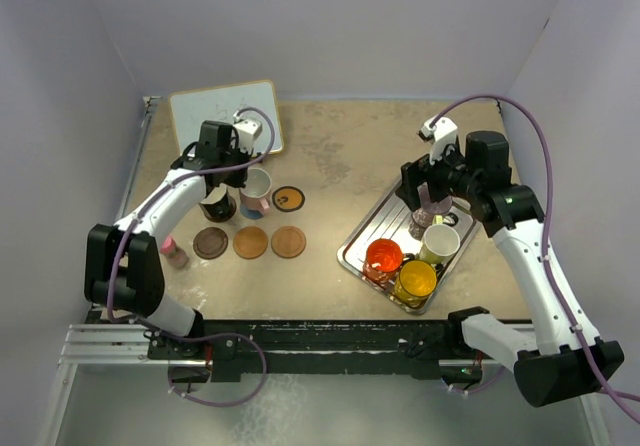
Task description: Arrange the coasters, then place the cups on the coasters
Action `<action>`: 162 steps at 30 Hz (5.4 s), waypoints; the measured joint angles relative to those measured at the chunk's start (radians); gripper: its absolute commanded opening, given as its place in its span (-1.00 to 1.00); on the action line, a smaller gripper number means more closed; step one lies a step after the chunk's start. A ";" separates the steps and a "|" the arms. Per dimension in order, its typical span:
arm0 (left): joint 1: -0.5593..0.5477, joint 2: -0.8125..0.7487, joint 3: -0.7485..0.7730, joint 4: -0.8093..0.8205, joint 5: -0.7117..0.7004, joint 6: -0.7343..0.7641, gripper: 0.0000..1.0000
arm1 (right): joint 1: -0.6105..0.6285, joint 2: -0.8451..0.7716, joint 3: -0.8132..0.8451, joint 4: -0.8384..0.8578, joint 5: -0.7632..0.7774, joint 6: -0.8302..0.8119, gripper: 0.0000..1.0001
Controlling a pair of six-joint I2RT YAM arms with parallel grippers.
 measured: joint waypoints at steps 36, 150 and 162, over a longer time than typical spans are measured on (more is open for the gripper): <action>0.047 0.073 0.079 -0.102 0.071 0.030 -0.94 | -0.001 0.002 -0.015 0.005 -0.004 -0.002 1.00; 0.054 -0.355 -0.048 0.005 0.131 0.112 0.56 | -0.229 0.241 0.224 -0.450 0.056 -0.260 -1.00; 0.053 -0.383 -0.048 0.006 0.282 0.137 0.55 | -0.104 0.137 0.194 -0.234 0.021 -0.095 -1.00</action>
